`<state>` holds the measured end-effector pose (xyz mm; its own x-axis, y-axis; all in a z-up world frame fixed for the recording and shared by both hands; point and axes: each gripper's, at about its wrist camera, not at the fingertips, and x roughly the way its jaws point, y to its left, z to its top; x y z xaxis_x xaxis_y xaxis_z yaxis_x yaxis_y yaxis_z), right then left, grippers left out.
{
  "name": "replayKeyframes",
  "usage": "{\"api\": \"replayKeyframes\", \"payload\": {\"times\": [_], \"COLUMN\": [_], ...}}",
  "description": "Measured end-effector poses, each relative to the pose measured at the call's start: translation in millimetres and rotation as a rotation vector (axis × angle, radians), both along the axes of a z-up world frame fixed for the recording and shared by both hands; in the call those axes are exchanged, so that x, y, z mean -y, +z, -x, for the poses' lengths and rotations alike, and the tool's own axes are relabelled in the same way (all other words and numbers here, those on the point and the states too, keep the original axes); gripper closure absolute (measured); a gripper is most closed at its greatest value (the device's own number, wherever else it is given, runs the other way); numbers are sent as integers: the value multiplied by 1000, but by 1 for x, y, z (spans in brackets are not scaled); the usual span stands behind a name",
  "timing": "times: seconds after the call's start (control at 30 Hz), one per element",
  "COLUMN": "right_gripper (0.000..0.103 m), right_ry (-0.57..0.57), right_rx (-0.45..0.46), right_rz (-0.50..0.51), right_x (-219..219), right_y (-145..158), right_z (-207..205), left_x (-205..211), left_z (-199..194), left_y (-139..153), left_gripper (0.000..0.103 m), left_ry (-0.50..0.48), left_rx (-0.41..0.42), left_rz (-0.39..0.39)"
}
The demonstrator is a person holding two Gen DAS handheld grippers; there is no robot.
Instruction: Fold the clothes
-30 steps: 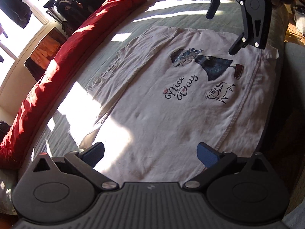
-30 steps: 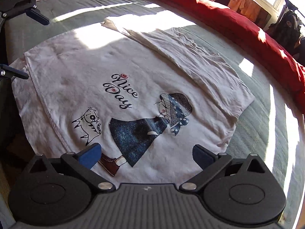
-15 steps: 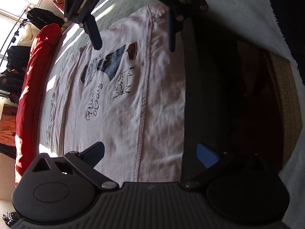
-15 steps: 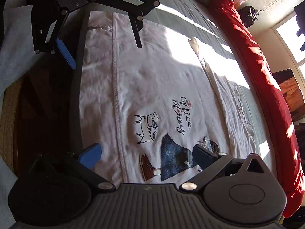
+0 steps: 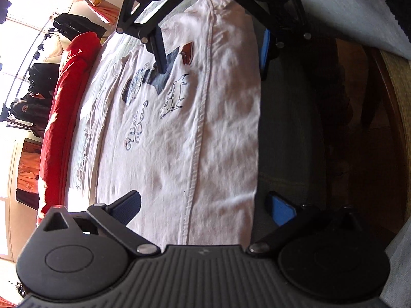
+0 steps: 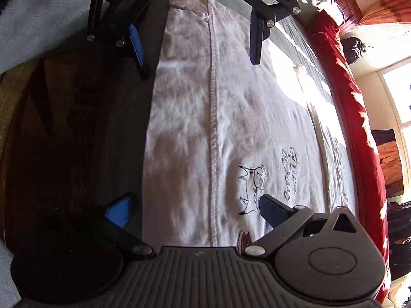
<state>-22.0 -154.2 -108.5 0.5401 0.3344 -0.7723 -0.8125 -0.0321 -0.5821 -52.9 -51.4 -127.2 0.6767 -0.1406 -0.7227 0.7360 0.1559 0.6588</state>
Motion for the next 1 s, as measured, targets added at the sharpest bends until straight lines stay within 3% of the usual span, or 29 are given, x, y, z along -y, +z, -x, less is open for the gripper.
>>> {"api": "replayKeyframes", "payload": {"times": [0.37,0.7,1.0], "right_gripper": [0,0,0], "right_ry": [-66,-132,-134], "right_rx": [137,191,210], "right_rz": [-109,-7,-134], "right_x": [33,70,41], "right_y": [21,0,14], "right_z": [11,3,6], "left_x": [-24,-33,-8], "left_z": [-3,-3,-8], "left_y": [16,17,10], "left_gripper": [1,1,1], "left_ry": [70,122,80], "left_rx": [88,132,148], "left_rz": [2,19,39]}}
